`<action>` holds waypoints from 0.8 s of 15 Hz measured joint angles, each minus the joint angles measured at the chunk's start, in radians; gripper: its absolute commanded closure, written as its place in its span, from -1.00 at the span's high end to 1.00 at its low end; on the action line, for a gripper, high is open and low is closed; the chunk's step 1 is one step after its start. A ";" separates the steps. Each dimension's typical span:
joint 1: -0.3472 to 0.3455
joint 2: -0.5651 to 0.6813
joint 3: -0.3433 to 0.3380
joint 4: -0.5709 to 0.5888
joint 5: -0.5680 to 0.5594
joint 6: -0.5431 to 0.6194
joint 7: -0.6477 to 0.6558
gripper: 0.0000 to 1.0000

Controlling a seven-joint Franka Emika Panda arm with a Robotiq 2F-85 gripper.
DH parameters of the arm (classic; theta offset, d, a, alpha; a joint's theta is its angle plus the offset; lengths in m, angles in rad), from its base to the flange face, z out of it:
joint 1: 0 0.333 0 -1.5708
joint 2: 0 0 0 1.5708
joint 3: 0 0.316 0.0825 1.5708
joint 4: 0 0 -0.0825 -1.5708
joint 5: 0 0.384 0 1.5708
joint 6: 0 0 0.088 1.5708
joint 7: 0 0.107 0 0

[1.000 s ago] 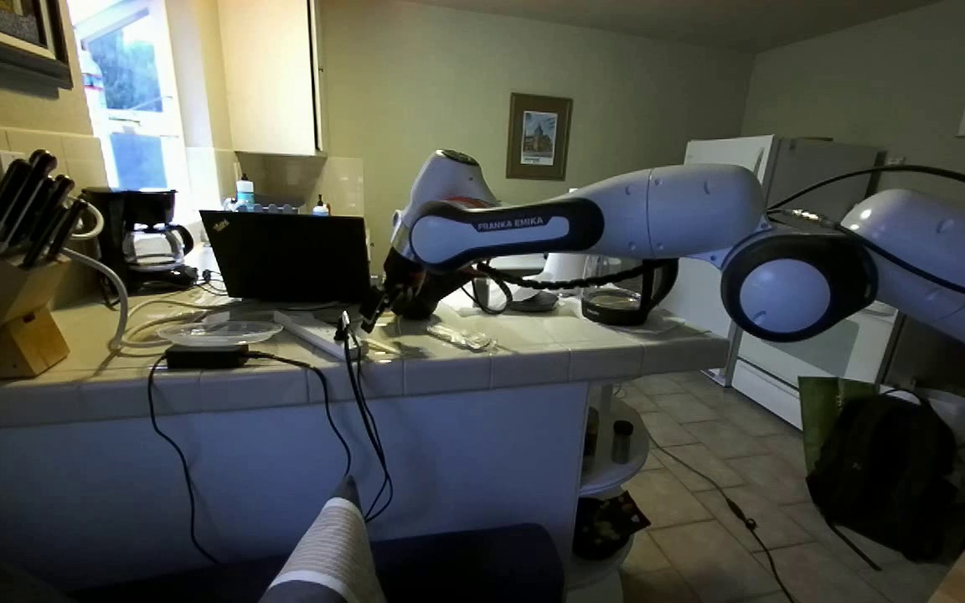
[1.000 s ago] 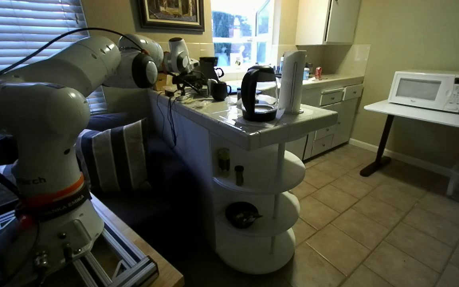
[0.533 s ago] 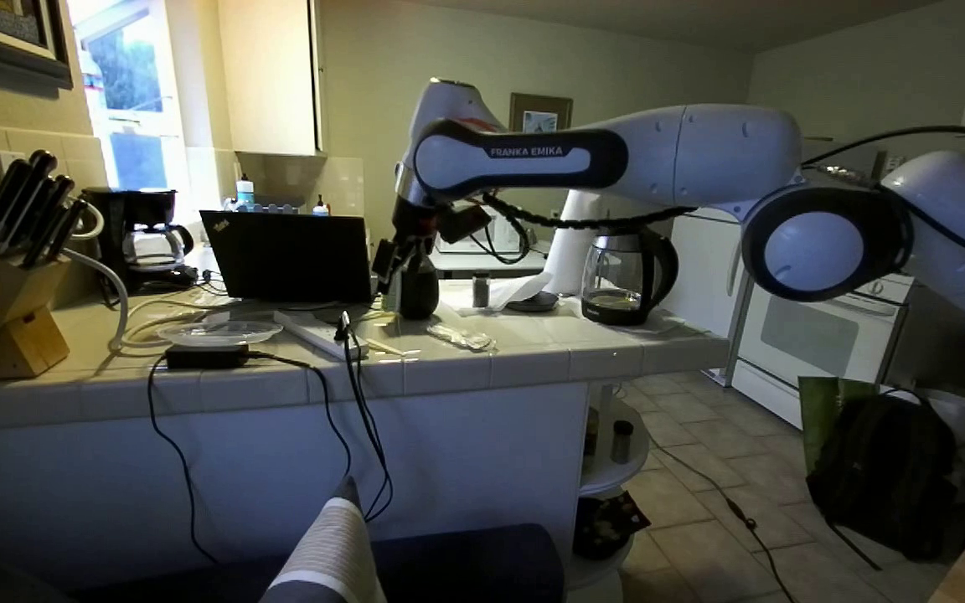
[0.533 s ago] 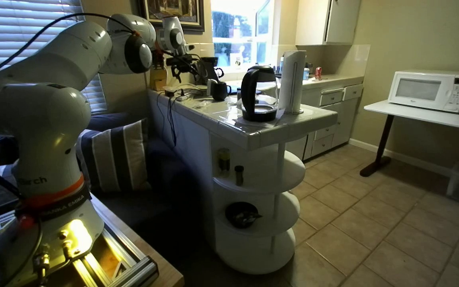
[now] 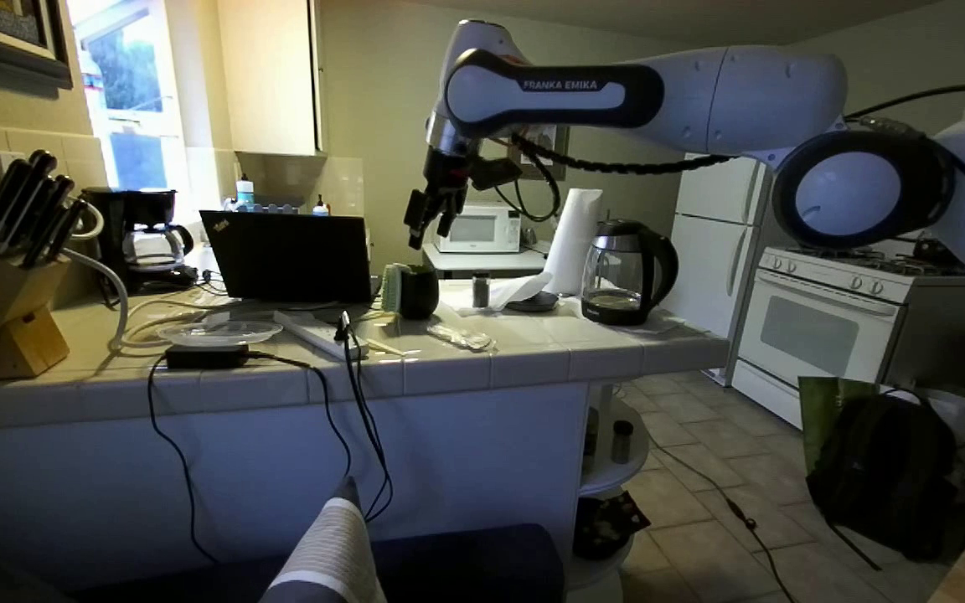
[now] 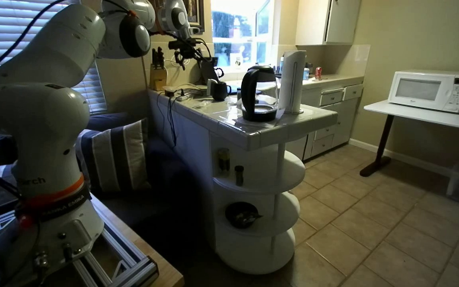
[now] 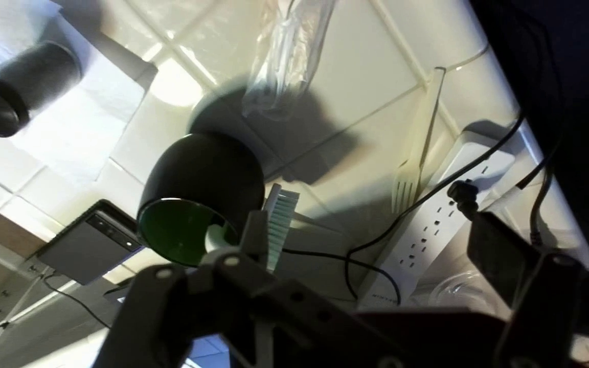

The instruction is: Move the fork next to the extension cord

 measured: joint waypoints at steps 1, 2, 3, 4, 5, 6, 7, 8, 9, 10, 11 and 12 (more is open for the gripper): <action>-0.011 -0.020 0.000 -0.026 0.003 0.001 -0.001 1.00; -0.022 -0.041 0.001 -0.056 0.006 0.003 -0.002 1.00; -0.033 -0.063 0.002 -0.090 0.010 0.009 -0.004 1.00; -0.044 -0.086 0.005 -0.129 0.015 0.019 -0.009 1.00; -0.056 -0.110 0.008 -0.170 0.022 0.029 -0.018 1.00; -0.068 -0.133 0.011 -0.211 0.032 0.043 -0.030 1.00; -0.080 -0.156 0.015 -0.253 0.042 0.057 -0.045 1.00; -0.092 -0.179 0.017 -0.296 0.052 0.069 -0.065 1.00; -0.105 -0.202 0.021 -0.339 0.060 0.084 -0.088 1.00; -0.117 -0.225 0.023 -0.382 0.069 0.102 -0.113 1.00; -0.129 -0.248 0.026 -0.426 0.079 0.121 -0.140 1.00; -0.142 -0.271 0.028 -0.471 0.091 0.142 -0.170 1.00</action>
